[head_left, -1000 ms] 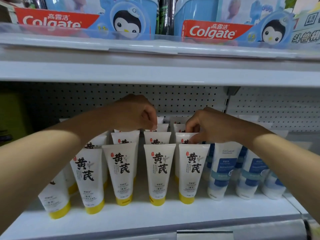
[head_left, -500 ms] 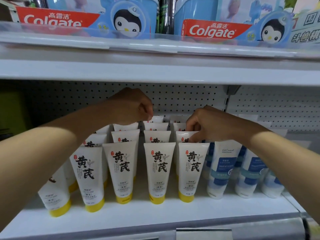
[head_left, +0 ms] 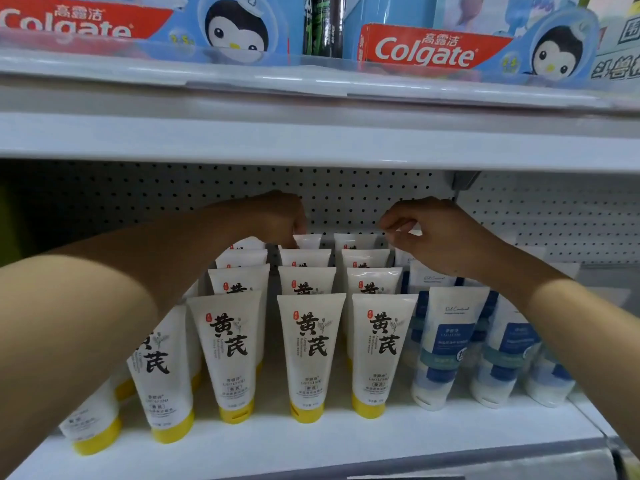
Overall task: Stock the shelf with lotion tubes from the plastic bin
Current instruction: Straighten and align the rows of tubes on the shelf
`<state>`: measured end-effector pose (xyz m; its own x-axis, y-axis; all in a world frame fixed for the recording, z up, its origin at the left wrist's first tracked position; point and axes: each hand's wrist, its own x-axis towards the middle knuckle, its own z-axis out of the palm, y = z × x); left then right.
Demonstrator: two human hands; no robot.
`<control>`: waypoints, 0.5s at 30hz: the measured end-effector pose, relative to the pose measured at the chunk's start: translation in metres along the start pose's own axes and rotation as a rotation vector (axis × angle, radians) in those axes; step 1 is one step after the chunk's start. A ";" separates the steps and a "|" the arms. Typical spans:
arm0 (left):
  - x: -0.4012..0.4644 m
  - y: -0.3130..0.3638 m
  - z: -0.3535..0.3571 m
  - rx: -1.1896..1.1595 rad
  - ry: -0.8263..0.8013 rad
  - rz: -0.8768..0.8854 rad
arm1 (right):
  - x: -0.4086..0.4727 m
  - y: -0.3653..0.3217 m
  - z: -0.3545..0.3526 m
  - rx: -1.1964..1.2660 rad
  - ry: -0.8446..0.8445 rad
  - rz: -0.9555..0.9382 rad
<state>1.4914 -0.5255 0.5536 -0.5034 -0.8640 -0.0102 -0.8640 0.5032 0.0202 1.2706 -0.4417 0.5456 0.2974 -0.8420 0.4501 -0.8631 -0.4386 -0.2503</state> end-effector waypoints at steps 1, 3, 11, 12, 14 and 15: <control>0.002 0.000 0.001 0.020 -0.006 0.004 | -0.001 0.001 0.000 0.003 -0.005 0.002; 0.005 -0.002 0.003 0.027 -0.003 -0.006 | -0.002 0.004 0.000 0.007 -0.009 0.009; 0.009 0.001 0.006 0.041 0.022 0.025 | 0.000 0.007 0.000 -0.006 -0.001 0.007; 0.009 0.002 0.006 0.042 0.027 0.030 | 0.000 0.008 0.000 -0.007 0.001 0.008; 0.009 0.002 0.007 0.035 0.043 0.031 | 0.001 0.008 0.001 -0.005 0.000 0.008; 0.009 0.003 0.007 0.033 0.045 0.029 | 0.001 0.008 0.001 -0.007 -0.001 0.007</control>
<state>1.4842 -0.5321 0.5464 -0.5281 -0.8484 0.0351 -0.8491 0.5280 -0.0129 1.2642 -0.4468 0.5428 0.2918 -0.8455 0.4472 -0.8679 -0.4306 -0.2478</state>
